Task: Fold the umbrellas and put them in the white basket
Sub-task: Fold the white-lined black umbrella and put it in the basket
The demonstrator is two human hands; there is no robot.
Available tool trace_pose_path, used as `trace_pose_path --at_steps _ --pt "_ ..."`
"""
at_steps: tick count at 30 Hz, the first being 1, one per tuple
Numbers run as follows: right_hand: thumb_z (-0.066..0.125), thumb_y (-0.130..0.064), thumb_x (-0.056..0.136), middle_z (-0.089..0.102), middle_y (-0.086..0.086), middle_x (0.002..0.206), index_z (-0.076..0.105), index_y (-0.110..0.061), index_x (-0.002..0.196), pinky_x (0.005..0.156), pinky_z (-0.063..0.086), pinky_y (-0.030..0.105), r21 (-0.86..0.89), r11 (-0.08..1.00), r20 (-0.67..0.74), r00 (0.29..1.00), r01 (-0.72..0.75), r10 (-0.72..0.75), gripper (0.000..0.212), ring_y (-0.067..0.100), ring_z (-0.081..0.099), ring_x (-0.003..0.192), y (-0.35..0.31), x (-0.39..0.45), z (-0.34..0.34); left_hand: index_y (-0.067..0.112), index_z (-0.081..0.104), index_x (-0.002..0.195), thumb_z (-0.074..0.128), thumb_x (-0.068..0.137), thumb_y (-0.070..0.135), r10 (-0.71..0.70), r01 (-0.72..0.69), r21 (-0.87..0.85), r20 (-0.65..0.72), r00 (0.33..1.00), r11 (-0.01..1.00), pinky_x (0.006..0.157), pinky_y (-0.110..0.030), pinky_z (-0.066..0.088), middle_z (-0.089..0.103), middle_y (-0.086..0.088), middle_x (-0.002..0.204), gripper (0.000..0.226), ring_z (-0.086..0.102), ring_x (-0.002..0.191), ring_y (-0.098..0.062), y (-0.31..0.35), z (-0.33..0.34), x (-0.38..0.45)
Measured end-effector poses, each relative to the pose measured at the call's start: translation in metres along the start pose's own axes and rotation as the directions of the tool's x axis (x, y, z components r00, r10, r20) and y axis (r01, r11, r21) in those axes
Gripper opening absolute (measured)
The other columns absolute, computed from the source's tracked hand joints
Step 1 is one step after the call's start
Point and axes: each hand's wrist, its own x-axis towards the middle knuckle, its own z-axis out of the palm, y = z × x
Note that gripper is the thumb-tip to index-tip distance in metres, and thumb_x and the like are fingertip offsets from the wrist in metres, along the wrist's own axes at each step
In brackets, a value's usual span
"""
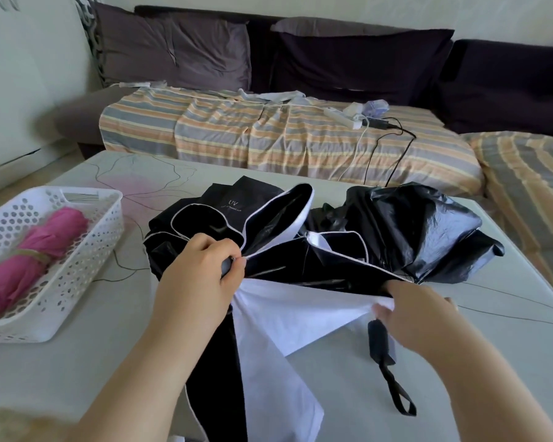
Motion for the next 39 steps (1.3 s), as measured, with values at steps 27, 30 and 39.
trace_pose_path --at_steps 27,30,39 --pt "0.061 -0.044 0.074 0.049 -0.02 0.091 0.059 -0.029 0.102 0.069 0.039 0.012 0.515 0.614 -0.469 0.796 0.599 -0.383 0.031 0.0 0.051 0.083 -0.106 -0.03 0.01 0.027 0.06 0.075 0.062 0.083 0.024 -0.025 0.025 0.046 -0.007 1.0 0.999 0.05 -0.023 0.034 0.049 0.006 0.081 0.008 0.047 0.057 -0.014 0.011 0.005 0.0" --pt "0.067 -0.038 0.077 0.048 -0.015 0.109 0.041 -0.028 0.116 0.078 0.042 0.021 0.42 0.722 -0.276 0.836 0.549 -0.474 0.047 0.006 0.051 0.095 -0.11 -0.038 0.01 0.024 0.06 0.077 0.057 0.084 0.023 -0.056 0.058 0.086 -0.026 0.998 0.995 0.049 -0.022 0.03 0.048 0.004 0.082 0.008 0.047 0.059 -0.018 0.015 0.006 0.001" --pt "0.057 -0.012 0.084 0.063 -0.017 0.08 0.068 -0.018 0.096 0.072 0.046 0.014 0.69 0.55 -0.319 0.88 0.471 -0.353 0.017 0.003 0.058 0.085 -0.117 -0.024 0.021 0.008 0.047 0.054 0.075 0.058 0.001 -0.005 0.053 0.263 -0.179 0.984 0.963 0.052 -0.01 0.003 0.028 -0.003 0.058 0.029 -0.005 0.044 -0.004 0.027 0.008 -0.012"
